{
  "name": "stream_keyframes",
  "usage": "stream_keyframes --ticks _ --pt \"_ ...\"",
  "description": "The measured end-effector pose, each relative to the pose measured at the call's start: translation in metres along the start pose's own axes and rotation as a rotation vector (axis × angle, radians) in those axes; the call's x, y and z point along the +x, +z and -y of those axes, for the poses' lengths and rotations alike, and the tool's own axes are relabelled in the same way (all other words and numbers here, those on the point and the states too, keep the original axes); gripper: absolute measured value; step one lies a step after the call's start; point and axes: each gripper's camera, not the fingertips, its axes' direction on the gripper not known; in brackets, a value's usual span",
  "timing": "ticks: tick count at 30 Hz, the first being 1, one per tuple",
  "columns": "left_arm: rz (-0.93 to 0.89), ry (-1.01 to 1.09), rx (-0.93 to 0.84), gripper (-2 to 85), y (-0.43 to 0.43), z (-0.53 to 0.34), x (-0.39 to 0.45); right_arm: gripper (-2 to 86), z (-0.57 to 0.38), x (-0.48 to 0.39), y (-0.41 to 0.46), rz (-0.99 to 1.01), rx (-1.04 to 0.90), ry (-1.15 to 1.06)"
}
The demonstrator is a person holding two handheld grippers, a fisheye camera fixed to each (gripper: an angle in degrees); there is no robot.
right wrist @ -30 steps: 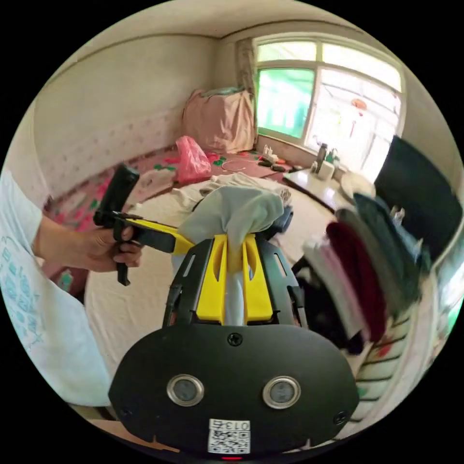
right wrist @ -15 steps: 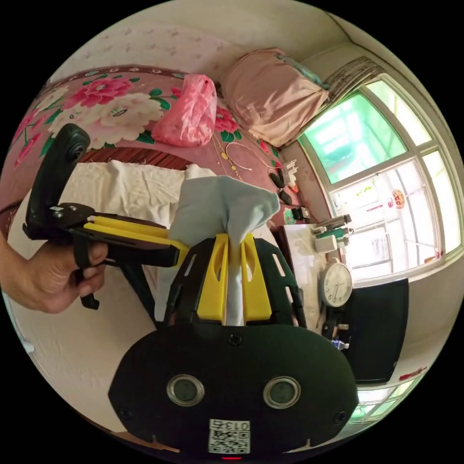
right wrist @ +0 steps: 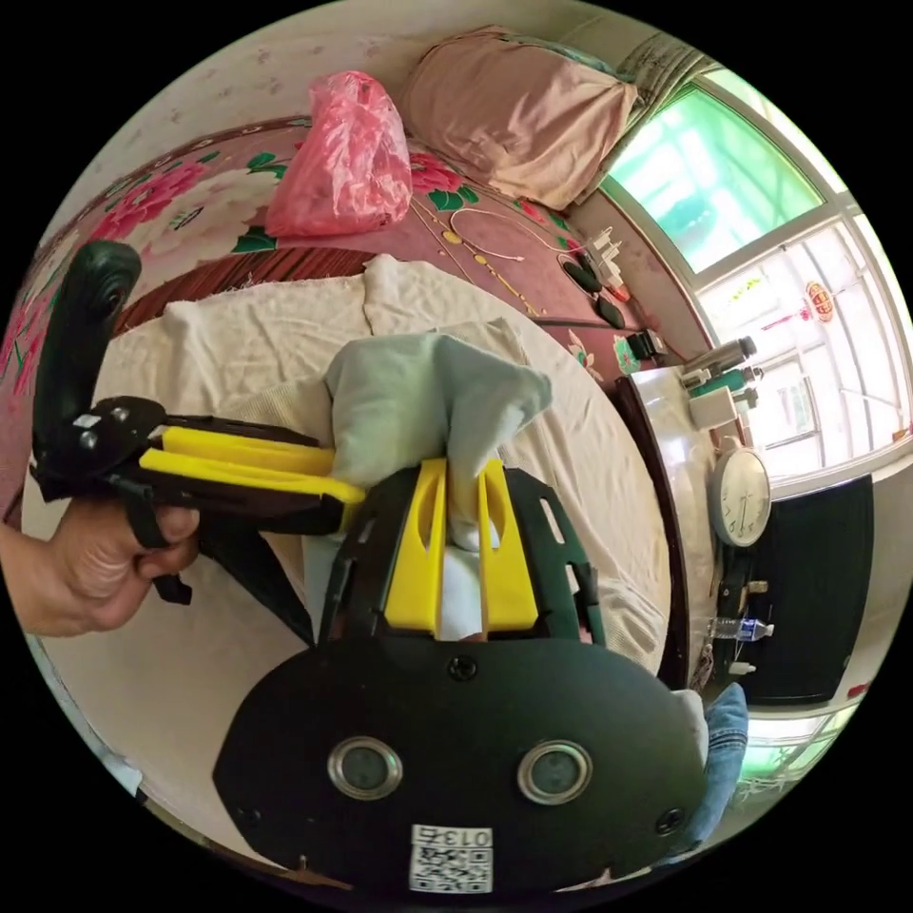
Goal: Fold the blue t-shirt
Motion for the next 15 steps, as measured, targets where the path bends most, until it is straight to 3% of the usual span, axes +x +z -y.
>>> stream_keyframes --ticks 6,10,12,15 --pt "0.045 0.002 0.015 8.7 -0.026 -0.005 0.019 10.7 -0.038 0.088 -0.083 0.030 0.187 0.252" --pt "0.059 -0.117 0.075 13.5 -0.058 -0.023 0.018 10.0 -0.094 0.149 -0.143 0.080 0.272 0.466" --pt "0.105 -0.143 0.109 13.9 -0.077 -0.037 0.025 9.3 -0.159 0.174 -0.190 0.181 0.415 0.617" --pt "0.145 -0.020 0.089 12.9 -0.098 -0.066 0.067 8.6 -0.257 0.174 -0.242 0.227 0.578 0.750"
